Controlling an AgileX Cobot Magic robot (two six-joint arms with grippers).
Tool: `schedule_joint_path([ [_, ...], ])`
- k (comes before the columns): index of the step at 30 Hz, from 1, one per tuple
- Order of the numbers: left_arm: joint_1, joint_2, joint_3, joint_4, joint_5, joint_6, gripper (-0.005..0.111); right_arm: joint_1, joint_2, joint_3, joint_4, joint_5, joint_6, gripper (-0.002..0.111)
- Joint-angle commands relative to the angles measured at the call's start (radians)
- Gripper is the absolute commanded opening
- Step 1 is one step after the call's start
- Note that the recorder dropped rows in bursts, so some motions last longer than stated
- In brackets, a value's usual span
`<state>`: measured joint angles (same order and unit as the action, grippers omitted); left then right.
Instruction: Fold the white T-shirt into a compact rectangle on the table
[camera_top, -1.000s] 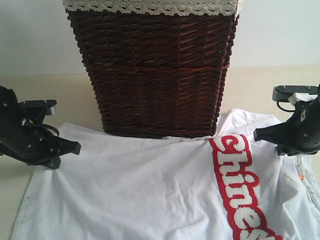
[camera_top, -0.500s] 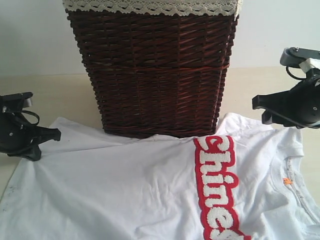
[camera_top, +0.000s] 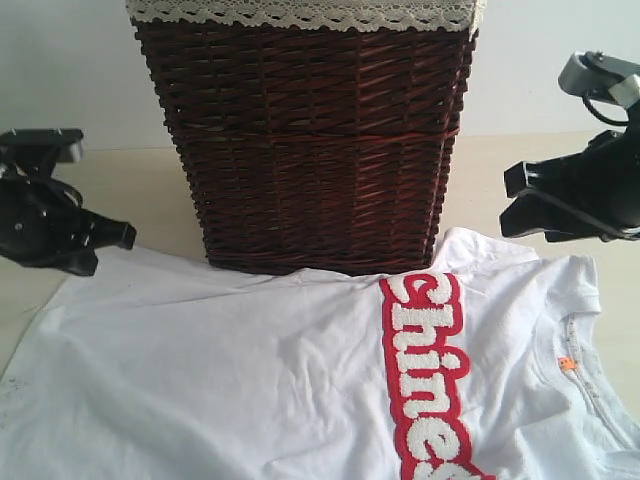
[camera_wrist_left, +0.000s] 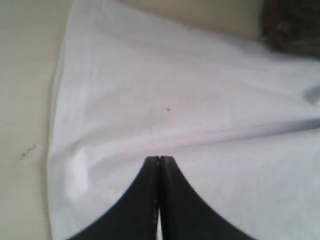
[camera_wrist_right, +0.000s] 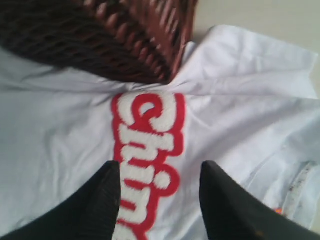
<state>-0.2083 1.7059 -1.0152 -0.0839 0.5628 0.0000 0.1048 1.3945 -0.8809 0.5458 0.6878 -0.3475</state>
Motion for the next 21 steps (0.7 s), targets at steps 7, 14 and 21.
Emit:
schedule_joint_path([
  [7, -0.012, -0.313, 0.006, -0.095, 0.052, 0.055, 0.000, 0.196, -0.216, 0.041, -0.009, 0.329, -0.089, 0.044],
  [14, -0.014, -0.393, 0.034, -0.424, 0.027, 0.316, 0.000, 0.483, -0.342, 0.145, -0.368, 0.533, 0.330, 0.043],
  [21, -0.014, -0.389, 0.034, -0.455, 0.016, 0.334, 0.000, 0.825, -0.253, 0.274, -0.350, 0.533, 0.445, 0.043],
])
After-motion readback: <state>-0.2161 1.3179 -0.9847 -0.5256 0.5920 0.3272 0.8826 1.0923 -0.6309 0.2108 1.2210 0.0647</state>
